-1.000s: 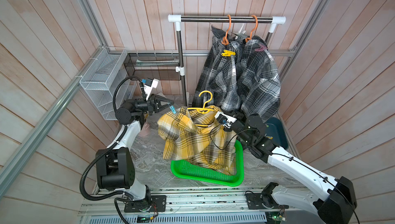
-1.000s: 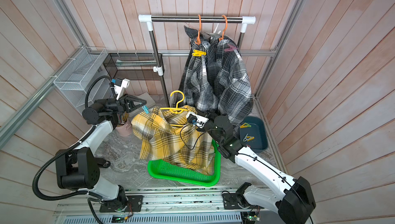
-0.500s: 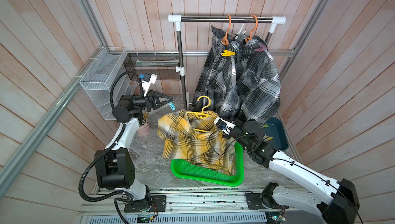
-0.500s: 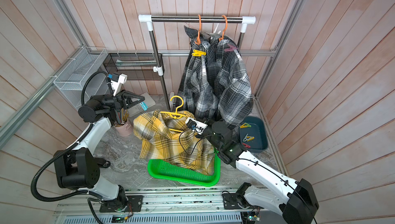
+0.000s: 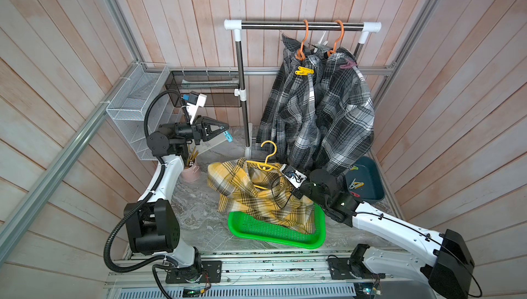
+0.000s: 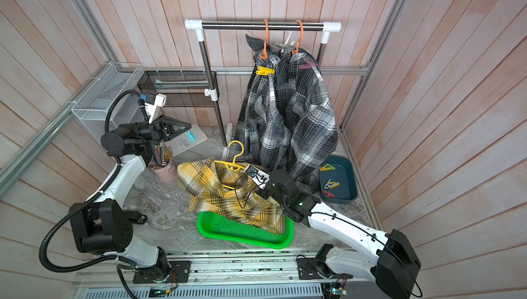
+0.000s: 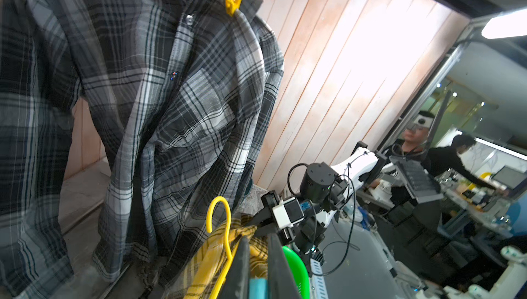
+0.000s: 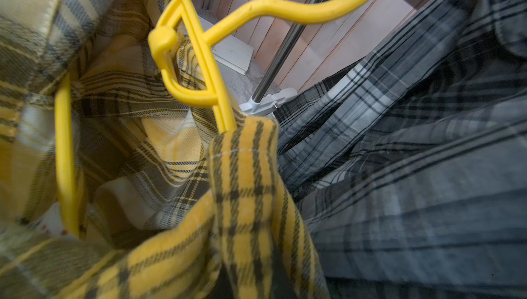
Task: Remove the clothespins securing long-sleeve shirts to the hanger
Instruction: Place the hanger in the bin.
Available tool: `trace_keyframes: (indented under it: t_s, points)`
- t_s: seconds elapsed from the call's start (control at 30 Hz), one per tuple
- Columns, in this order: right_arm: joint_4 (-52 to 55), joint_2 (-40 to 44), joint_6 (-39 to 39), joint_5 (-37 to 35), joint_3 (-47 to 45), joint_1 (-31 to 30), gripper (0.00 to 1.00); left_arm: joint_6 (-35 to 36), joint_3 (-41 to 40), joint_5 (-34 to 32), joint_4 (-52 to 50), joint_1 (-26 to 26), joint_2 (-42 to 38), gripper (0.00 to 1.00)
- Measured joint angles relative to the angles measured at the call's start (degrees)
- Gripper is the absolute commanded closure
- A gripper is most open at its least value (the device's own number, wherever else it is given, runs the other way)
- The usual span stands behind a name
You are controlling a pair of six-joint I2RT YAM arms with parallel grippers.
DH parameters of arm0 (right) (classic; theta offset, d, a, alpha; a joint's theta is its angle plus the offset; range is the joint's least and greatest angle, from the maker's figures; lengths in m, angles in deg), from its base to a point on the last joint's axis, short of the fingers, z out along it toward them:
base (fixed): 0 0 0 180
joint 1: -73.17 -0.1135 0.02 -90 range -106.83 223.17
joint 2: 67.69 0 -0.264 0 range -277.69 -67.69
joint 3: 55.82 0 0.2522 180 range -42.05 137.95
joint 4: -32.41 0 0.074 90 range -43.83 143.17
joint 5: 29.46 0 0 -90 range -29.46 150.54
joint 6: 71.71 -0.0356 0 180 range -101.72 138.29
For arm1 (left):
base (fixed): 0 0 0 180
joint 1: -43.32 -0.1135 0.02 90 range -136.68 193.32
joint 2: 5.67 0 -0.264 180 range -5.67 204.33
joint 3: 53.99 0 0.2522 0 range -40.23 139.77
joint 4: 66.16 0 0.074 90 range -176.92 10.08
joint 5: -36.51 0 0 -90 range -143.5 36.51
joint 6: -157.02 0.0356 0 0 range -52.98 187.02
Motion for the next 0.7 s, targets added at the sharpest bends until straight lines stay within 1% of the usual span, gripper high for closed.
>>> trace_keyframes:
  t_s: [0.13, 0.27, 0.3, 0.37, 0.43, 0.53, 0.7]
  points:
    - [1.38, -1.42, -3.5, 0.5, -0.02, -0.17, 1.0, 20.24, 3.45, -4.96, -26.43, 0.04, -3.85, 1.0]
    - [2.51, -1.81, -7.56, 2.47, -1.09, -0.33, 1.0, 34.23, 5.07, -11.21, -44.17, 0.48, -8.28, 1.0]
    - [2.56, -1.81, -8.85, 3.08, -1.79, -0.52, 0.98, 37.75, 5.09, -13.55, -48.54, 0.98, -9.46, 1.0]
    - [2.95, -1.79, -10.99, 4.04, -2.91, -0.92, 0.86, 45.16, 5.27, -19.26, -57.11, 3.02, -11.54, 1.0]
    - [3.41, -1.2, -13.53, 5.14, -4.17, -1.22, 0.73, 51.76, 5.29, -25.73, -64.89, 6.34, -13.33, 1.0]
    - [3.89, 1.42, -15.96, 6.12, -5.62, -1.33, 0.61, 57.53, 4.11, -32.48, -70.88, 10.05, -15.74, 1.0]
    - [5.27, 6.43, -17.68, 6.62, -5.05, -1.38, 0.51, 62.05, -0.42, -42.25, -74.71, 13.0, -20.65, 1.0]
